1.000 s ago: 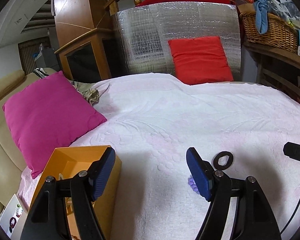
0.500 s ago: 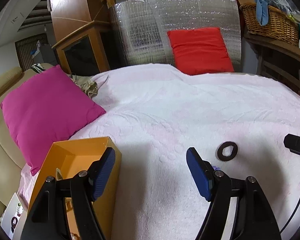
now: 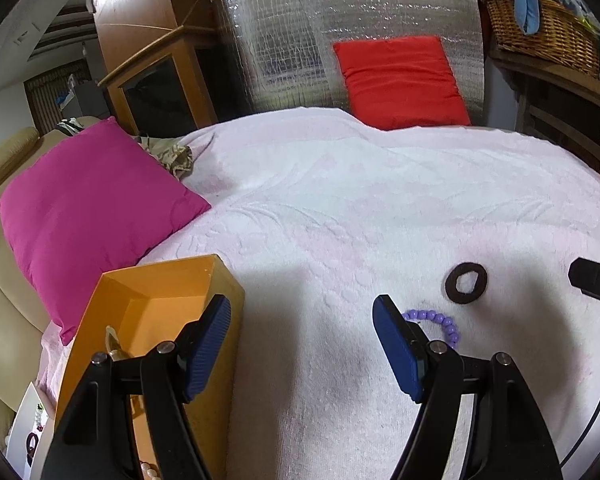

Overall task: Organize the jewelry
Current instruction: 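Move both grippers back over the purple bracelet and black hair tie, then grasp the black hair tie with the right gripper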

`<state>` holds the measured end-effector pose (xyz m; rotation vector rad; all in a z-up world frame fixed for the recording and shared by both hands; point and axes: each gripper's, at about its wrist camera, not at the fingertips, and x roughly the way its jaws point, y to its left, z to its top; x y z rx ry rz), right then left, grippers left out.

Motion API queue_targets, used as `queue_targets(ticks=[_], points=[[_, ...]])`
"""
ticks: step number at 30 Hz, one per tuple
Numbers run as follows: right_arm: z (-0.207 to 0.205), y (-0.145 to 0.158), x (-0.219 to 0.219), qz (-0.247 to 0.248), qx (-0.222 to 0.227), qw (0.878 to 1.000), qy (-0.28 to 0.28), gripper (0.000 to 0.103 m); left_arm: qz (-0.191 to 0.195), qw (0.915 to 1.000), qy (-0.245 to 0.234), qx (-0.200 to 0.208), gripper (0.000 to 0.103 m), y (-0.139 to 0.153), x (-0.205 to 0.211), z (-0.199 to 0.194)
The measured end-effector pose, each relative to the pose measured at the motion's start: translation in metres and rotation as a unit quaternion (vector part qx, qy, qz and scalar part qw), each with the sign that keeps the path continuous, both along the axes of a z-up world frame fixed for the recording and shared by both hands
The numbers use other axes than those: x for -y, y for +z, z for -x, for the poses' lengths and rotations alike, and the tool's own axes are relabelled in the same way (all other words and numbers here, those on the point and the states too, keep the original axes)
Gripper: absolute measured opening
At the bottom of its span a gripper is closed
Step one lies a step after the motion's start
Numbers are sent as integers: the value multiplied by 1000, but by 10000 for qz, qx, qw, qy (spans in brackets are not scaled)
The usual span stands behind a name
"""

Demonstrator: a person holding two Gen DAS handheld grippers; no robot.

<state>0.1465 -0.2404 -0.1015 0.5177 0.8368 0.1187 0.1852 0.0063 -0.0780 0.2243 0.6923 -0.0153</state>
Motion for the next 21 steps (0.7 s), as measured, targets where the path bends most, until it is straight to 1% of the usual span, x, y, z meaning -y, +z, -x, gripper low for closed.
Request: queue_targets(ticks=[2, 6, 10, 17, 21], points=[[-2, -1, 0, -19, -27, 10000, 3, 51, -11, 9999, -49, -103, 74, -4, 2, -2], [-5, -6, 3, -70, -107, 9999, -38, 51, 5, 9989, -174, -433, 74, -17, 6, -9], [-9, -12, 9, -169, -205, 9996, -116, 51, 90, 9970, -248, -729, 74, -29, 9, -15], [-17, -23, 7, -269, -383, 9989, -80, 51, 32, 9946, -293, -994, 74, -46, 17, -20], [-21, -27, 4, -298, -446, 9986, -34, 51, -36, 9943, -306, -1025, 74, -50, 19, -23]])
